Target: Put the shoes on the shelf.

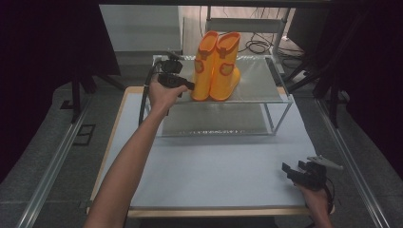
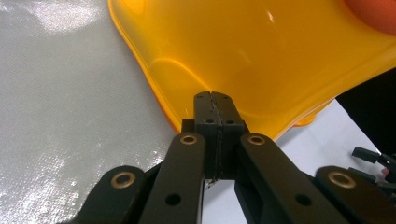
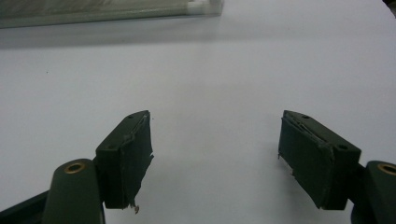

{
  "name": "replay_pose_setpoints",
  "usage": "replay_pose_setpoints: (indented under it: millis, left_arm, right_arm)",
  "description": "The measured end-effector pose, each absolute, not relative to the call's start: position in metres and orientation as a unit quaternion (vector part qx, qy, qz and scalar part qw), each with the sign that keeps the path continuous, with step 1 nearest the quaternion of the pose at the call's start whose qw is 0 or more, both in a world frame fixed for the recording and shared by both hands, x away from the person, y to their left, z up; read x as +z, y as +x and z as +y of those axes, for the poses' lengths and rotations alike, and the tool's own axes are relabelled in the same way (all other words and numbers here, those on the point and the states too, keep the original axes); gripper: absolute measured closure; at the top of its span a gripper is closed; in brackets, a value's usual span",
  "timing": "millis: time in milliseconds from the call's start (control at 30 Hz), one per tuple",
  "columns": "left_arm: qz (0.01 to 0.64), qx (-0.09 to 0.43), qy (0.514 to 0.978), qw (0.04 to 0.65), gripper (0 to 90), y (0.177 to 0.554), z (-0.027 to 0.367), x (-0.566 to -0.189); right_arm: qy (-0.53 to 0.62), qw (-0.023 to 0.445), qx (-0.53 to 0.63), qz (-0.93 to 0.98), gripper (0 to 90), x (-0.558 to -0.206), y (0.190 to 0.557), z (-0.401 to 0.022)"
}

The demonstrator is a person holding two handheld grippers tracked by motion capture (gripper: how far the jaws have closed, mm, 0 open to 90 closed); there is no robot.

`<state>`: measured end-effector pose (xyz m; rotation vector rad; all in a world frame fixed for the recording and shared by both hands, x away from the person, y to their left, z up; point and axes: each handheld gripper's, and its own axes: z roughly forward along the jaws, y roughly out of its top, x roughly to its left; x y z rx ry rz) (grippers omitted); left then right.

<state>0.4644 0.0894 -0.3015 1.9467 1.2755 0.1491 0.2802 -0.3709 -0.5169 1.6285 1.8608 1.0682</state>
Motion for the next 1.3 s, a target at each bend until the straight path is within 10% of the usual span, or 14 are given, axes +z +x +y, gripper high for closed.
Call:
replay_pose_setpoints:
  millis: [1300]
  left_arm:
    - [0.494, 0.043, 0.773, 0.396, 90.0, 0.459, 0.057, -0.308]
  right_arm:
    - [0.586, 0.221, 0.390, 0.675, 25.4, -0.515, 0.279, -0.370]
